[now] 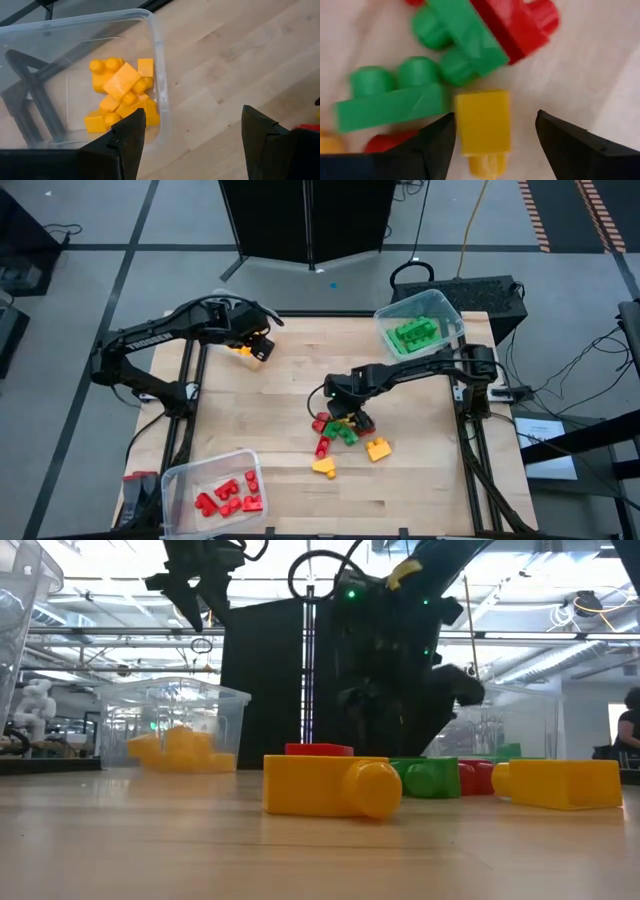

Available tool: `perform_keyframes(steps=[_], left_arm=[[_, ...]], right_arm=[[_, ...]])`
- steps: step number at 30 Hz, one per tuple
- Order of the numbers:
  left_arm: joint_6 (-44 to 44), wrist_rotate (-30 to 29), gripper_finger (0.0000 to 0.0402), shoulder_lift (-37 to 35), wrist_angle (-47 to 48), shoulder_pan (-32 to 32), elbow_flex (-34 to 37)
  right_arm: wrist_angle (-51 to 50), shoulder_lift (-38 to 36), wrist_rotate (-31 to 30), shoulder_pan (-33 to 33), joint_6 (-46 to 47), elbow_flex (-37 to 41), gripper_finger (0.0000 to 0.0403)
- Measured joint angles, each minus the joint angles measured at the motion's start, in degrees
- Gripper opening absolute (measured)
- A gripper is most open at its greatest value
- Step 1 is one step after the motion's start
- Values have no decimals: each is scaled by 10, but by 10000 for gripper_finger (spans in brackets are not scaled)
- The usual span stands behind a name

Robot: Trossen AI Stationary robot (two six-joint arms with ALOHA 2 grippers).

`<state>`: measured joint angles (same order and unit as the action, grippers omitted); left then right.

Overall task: Sort blocks
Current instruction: Put the yellow game piece into the top left transparent bin

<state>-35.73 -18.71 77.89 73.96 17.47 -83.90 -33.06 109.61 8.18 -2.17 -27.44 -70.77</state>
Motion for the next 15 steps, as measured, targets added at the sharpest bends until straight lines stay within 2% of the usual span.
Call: perform_keyframes(steps=[3,8,15], left_arm=[[0,-1,215,0,0,0,0],[0,-3,215,0,0,0,0],[-8,-4,215,0,-1,0,0]], right_arm=[[1,7,-29,0,-2,0,226],[-1,11,-36,-1,-4,0,115],[-6,-9,-38,-1,0,-1,116]])
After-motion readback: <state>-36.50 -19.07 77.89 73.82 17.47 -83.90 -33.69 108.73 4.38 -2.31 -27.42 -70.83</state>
